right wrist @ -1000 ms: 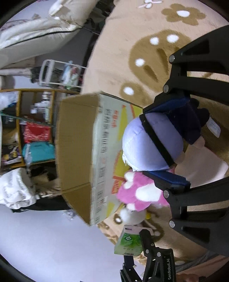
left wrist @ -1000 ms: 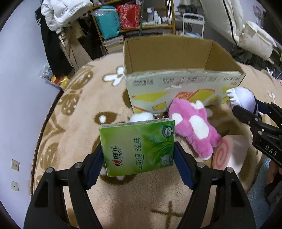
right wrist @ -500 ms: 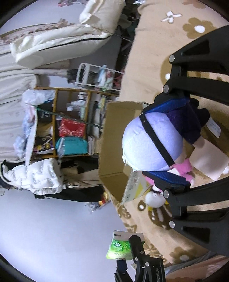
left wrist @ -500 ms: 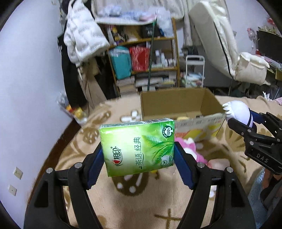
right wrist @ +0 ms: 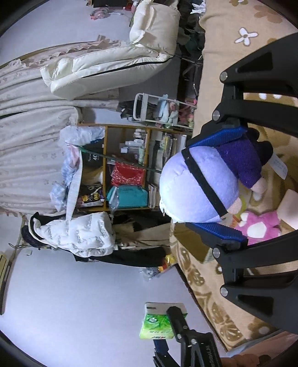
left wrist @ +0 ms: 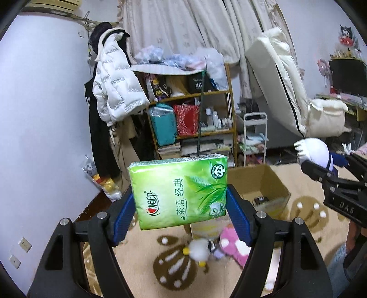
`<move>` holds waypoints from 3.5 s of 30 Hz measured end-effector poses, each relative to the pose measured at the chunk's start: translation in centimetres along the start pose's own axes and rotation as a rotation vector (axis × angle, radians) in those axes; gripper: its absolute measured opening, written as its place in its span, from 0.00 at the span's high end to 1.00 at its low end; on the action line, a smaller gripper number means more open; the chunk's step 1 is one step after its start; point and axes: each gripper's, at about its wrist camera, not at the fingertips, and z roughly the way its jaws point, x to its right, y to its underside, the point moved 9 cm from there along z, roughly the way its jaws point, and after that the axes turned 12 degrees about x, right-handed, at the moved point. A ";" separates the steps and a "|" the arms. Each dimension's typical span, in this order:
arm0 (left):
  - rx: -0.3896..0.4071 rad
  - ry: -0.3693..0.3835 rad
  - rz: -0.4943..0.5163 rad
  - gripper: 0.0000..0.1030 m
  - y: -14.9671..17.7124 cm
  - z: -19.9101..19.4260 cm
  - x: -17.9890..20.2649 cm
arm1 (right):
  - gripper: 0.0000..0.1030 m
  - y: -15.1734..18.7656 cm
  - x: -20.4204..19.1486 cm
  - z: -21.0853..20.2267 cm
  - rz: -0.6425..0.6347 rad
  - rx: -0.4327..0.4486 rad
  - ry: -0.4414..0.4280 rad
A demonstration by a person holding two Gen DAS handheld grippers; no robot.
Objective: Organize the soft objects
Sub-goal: 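Lift green tissue pack and doll over the box and release both inside, then withdraw both tools from the box toward the remaining plushes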
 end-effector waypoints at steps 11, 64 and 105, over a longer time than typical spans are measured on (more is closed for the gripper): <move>0.089 -0.018 0.027 0.28 -4.3 3.5 0.1 | 0.37 -3.4 0.5 3.3 0.010 0.044 -0.013; -0.255 0.088 0.012 0.03 8.4 12.4 3.5 | 0.09 7.2 2.4 11.9 0.196 -0.208 -0.054; -0.604 0.001 -0.133 0.03 14.8 12.1 -4.1 | 0.02 12.2 -2.4 8.1 0.058 -0.346 -0.105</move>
